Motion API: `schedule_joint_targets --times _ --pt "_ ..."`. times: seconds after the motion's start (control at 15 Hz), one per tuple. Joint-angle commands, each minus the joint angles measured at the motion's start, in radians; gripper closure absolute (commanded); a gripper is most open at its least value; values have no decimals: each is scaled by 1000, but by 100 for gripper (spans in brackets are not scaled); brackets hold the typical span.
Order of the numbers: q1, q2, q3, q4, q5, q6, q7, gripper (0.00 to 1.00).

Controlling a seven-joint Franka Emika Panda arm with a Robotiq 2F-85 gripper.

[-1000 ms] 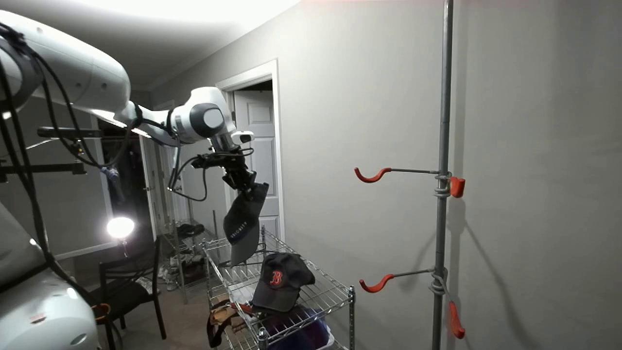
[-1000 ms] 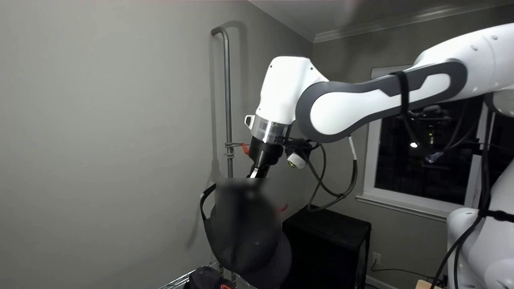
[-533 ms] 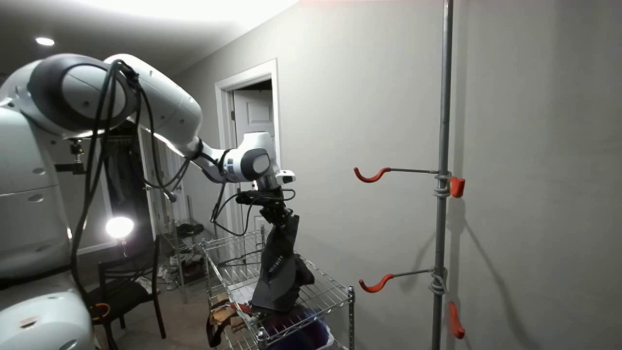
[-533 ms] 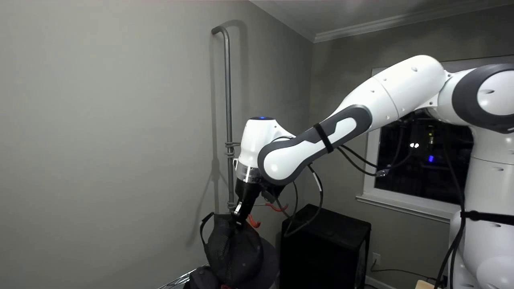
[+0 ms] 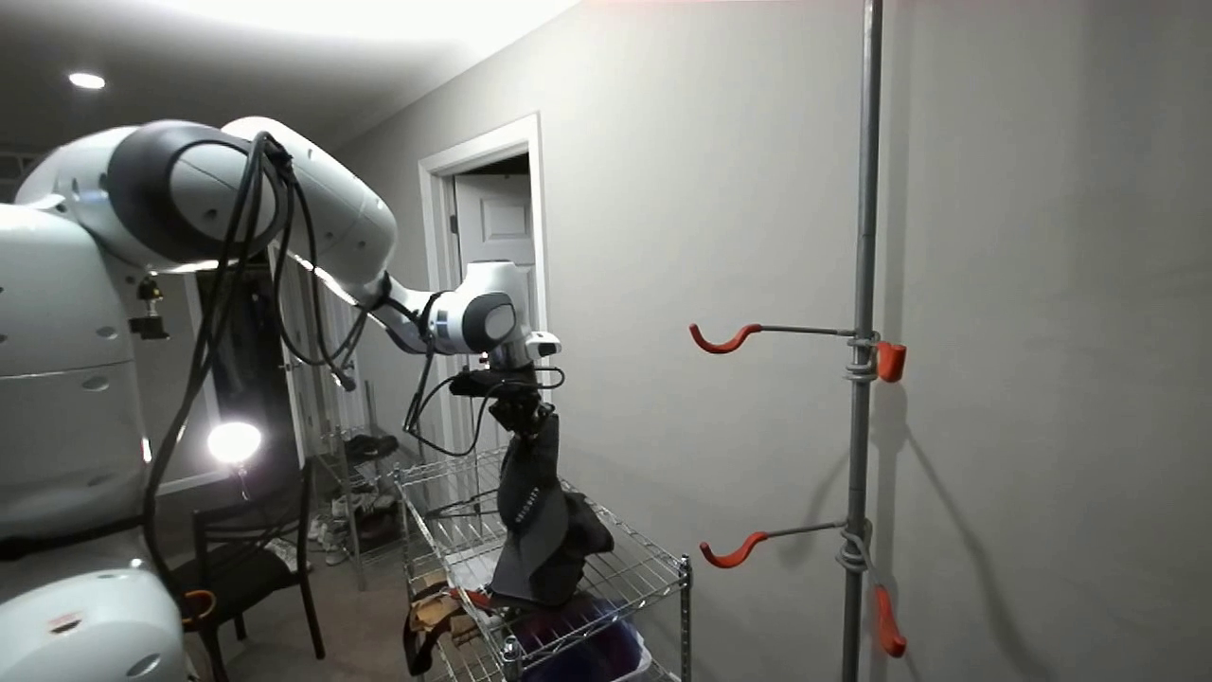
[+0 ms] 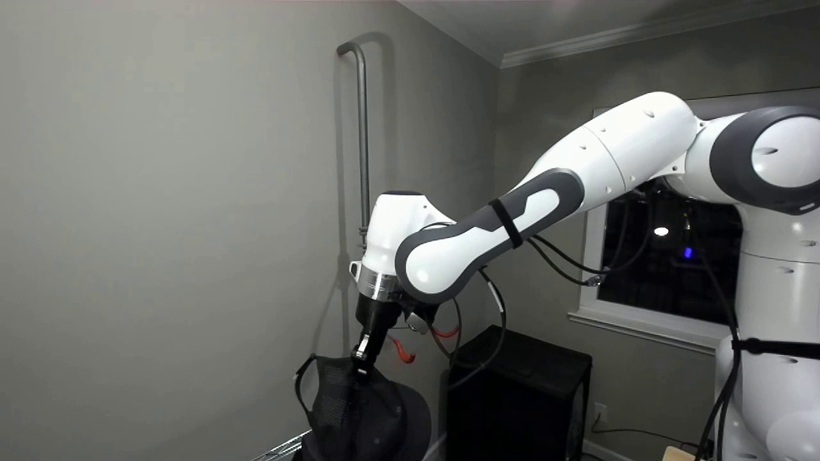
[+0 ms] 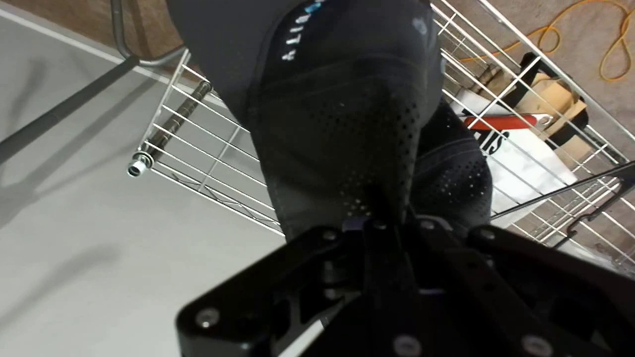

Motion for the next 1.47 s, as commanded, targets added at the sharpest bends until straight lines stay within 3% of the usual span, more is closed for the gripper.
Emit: schedule_joint_targets --times 0.0,0.53,1.4 --pt "16 35 21 51 8 10 -52 96" --pt "25 65 34 117 12 9 -72 96" --pt "16 278 1 221 12 -8 -44 96"
